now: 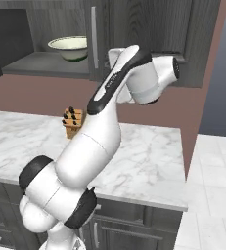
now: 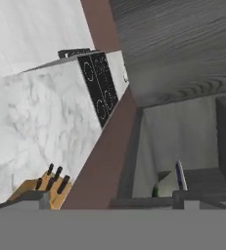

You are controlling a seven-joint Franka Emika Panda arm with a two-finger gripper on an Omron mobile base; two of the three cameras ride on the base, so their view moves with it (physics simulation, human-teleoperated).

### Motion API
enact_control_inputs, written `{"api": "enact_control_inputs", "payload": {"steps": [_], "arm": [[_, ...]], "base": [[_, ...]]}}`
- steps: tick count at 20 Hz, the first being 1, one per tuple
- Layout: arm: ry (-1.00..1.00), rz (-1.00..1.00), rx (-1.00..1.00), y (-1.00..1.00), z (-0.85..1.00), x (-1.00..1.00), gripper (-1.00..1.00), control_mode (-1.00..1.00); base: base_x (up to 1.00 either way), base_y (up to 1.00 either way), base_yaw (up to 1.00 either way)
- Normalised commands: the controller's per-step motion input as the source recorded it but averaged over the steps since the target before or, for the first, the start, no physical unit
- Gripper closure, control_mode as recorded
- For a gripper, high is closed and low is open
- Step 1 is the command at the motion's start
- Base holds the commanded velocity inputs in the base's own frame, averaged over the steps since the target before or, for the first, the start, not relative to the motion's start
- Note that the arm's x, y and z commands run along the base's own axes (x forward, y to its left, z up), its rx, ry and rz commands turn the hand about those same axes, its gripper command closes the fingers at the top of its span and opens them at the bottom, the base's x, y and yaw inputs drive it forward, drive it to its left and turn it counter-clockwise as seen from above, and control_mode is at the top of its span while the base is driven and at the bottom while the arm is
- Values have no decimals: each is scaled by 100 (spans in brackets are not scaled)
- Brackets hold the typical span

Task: Open the cabinet. Pick the bowls from the counter and place them in the cabinet. Then close the cabinet.

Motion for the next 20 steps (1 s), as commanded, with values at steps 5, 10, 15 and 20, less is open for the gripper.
{"api": "enact_control_inputs", "payload": {"steps": [5,10,15,20], "arm": [[-13,-53,0,4,9,-100,-100,-100],[-4,-59,0,11,16,-99,-100,-100],[1,-39,-2,22,45,-52,-100,-100],[0,-30,-3,6,32,-61,-100,-100]], "base": [[0,0,0],[0,0,0],[0,0,0],[0,0,0]]}}
